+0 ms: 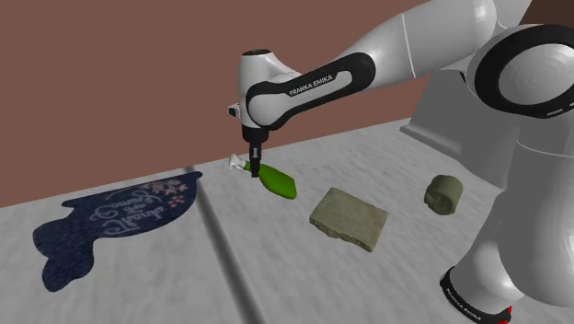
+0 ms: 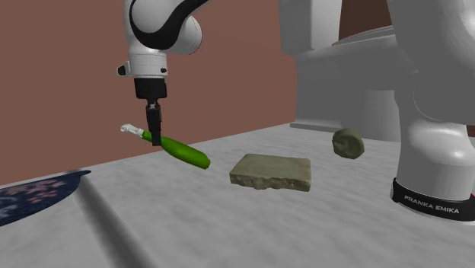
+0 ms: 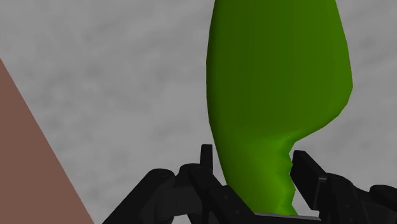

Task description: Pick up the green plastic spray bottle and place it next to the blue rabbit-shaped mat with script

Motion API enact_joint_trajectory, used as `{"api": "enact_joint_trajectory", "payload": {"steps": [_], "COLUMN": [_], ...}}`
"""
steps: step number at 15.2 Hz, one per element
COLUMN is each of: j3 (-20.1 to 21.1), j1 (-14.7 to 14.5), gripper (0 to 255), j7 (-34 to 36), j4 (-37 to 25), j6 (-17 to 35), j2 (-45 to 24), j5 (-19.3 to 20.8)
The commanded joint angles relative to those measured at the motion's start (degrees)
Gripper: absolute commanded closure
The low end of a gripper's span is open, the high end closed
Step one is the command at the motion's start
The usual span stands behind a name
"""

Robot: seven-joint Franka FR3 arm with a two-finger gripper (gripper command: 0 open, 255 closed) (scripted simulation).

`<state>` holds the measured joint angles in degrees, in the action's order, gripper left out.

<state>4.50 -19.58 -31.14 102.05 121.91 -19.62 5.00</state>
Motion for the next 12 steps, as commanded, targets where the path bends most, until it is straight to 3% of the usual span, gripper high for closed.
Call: {"api": "enact_joint_trajectory", "payload": {"steps": [1,12], "j3": [-0.01,-0.32], "j1": [-0.08,-0.23], "gripper": [255,255], "j7": [0.25,0.97], "j4": [1.01,3.63], "j6": [1.47,8.38], "j2": [-0.44,-4.76], "j5": [0.12,0.85]}}
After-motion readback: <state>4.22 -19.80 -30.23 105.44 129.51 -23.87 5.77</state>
